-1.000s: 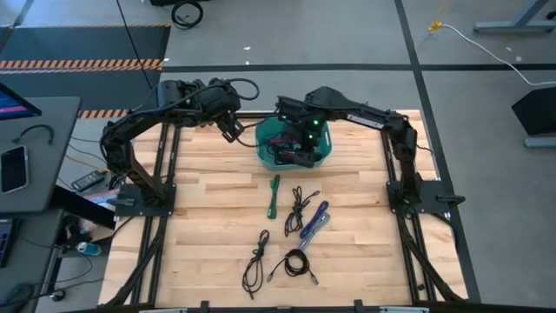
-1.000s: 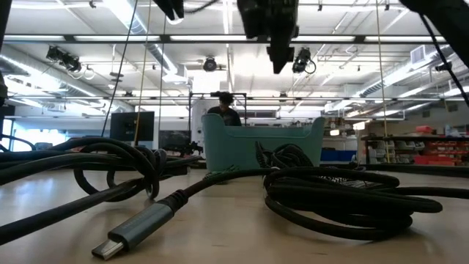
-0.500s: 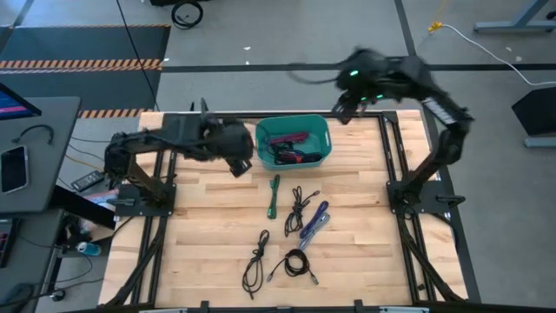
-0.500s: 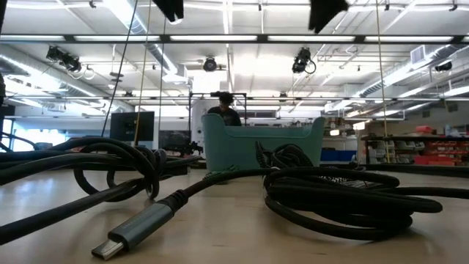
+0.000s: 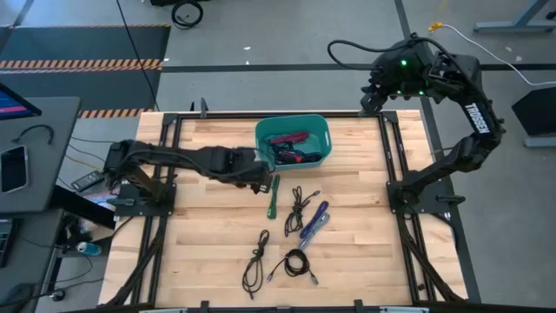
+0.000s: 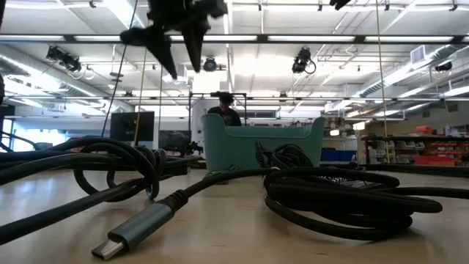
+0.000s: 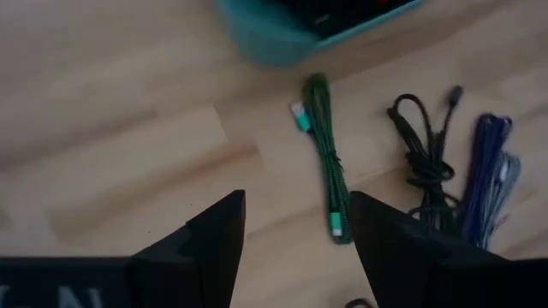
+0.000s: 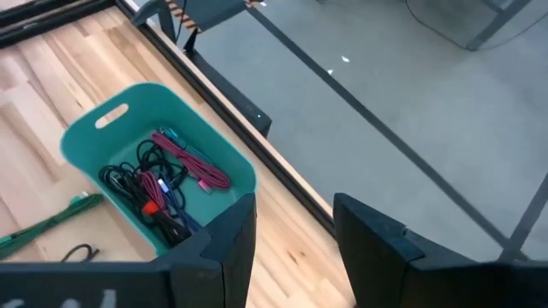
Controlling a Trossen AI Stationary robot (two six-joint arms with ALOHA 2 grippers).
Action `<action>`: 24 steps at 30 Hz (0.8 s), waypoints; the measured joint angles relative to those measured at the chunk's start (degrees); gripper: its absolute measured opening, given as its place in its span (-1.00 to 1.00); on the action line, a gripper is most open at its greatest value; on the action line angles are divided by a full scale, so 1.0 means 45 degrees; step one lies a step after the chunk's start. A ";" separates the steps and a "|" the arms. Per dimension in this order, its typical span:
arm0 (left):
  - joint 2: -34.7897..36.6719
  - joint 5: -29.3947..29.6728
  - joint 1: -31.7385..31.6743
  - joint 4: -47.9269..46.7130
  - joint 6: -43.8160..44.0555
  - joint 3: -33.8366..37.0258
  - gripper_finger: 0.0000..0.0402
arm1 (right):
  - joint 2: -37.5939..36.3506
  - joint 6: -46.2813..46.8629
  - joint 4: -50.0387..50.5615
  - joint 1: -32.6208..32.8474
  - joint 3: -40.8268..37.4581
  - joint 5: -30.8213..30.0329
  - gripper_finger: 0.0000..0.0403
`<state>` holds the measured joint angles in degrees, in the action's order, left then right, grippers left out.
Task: Pick and place USB-C Cables
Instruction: Put the green charger cable into the light blue bin
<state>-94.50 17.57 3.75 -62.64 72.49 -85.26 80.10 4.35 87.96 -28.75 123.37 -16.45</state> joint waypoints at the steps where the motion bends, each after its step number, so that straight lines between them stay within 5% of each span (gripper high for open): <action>1: 0.0000 -0.0147 0.0043 0.0323 0.0693 0.0367 0.07 | -0.0021 -0.0133 0.0001 0.0000 0.0000 -0.0002 -0.19; 7: 0.0000 -0.1208 0.0415 0.2584 0.3274 0.2505 0.07 | 0.0090 -0.1038 -0.0004 0.0000 0.0000 0.0000 -0.19; 15: -0.0139 -0.0983 0.0847 0.8594 0.4470 0.4869 0.06 | 0.0349 -0.1804 -0.0379 -0.0024 -0.0010 0.0007 -0.19; 24: -0.1345 -0.1051 0.0850 0.9467 0.4576 0.5297 -0.08 | 0.0518 -0.2222 -0.0613 -0.0131 -0.0010 0.0359 -0.19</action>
<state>-100.55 12.84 7.57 -20.04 93.08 -61.42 82.43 -5.65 85.20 -29.34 123.33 -14.83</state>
